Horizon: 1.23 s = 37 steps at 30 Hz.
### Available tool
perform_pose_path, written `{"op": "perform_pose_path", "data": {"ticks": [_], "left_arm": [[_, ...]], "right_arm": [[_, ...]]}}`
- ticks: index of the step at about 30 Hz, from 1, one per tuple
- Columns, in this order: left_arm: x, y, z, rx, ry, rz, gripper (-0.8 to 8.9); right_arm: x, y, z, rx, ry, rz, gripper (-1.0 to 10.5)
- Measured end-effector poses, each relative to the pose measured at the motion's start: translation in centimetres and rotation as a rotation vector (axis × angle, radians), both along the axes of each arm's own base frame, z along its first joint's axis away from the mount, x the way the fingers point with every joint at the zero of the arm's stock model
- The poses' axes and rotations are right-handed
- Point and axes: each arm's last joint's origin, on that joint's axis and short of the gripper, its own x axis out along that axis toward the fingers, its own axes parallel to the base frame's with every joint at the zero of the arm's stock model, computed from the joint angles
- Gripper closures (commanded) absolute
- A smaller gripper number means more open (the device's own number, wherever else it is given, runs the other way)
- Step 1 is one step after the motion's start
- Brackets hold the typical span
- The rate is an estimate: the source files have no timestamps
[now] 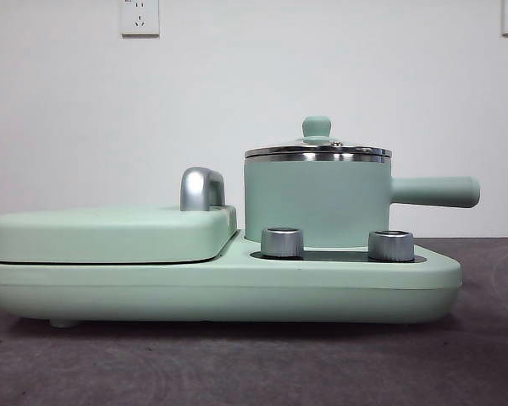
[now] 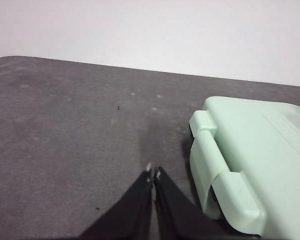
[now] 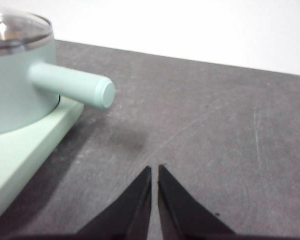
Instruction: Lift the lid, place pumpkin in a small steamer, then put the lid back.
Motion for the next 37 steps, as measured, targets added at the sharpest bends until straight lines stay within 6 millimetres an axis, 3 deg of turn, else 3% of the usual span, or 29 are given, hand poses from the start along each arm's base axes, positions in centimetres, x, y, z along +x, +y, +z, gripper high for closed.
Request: {"op": "perform_pose_path", "data": {"ticks": [37], "left_arm": [[0.00, 0.00, 0.01, 0.000, -0.001, 0.000, 8.06]], "right_arm": [[0.02, 0.00, 0.23, 0.001, -0.024, 0.000, 9.3]]}}
